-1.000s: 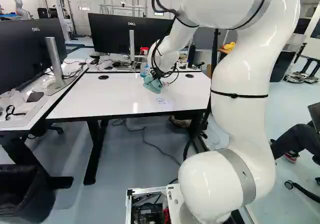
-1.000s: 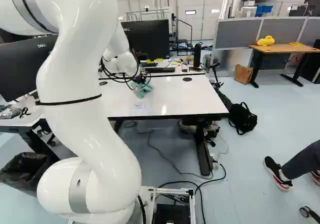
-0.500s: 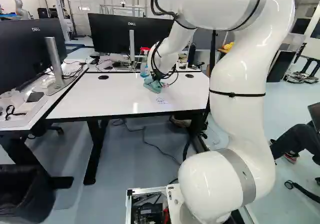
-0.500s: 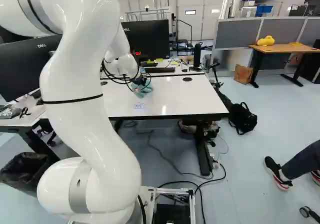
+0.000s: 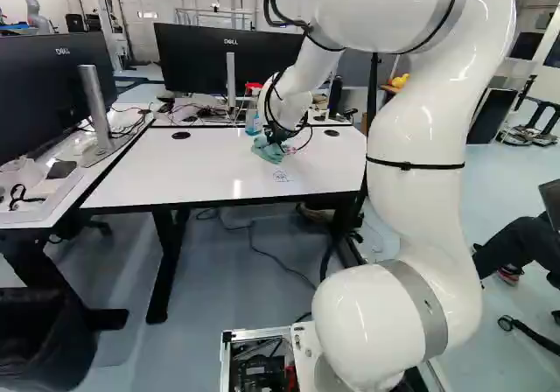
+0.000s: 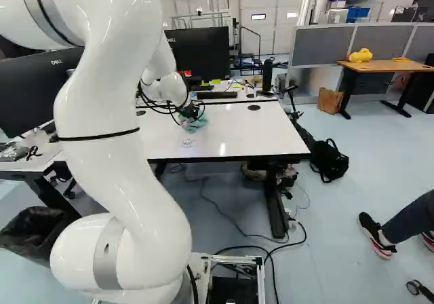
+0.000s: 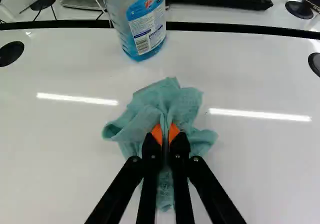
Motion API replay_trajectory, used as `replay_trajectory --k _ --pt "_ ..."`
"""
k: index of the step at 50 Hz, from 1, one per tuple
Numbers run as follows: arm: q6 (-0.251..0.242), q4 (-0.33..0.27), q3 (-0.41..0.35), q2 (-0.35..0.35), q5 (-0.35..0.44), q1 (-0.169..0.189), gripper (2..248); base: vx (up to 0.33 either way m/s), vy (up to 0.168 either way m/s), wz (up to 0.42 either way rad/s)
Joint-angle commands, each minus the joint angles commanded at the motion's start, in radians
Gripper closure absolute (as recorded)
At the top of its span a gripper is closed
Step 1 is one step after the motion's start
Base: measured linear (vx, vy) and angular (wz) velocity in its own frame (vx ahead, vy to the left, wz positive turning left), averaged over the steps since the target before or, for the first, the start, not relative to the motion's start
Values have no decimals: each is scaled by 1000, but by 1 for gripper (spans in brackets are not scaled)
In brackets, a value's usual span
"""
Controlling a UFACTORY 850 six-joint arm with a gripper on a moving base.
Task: Clean the table with the green towel
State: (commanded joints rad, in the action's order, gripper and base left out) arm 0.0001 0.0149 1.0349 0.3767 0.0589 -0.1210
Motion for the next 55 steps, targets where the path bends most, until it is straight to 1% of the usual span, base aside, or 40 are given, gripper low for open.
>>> replay_trajectory --k 14,26,37,55 --pt "0 9 0 0 -27 0 215 0 0 0" --pt "0 9 6 4 -27 1 215 0 0 0" --pt "0 9 53 41 -27 9 215 0 0 0" --pt "0 9 150 116 -27 14 215 0 0 0"
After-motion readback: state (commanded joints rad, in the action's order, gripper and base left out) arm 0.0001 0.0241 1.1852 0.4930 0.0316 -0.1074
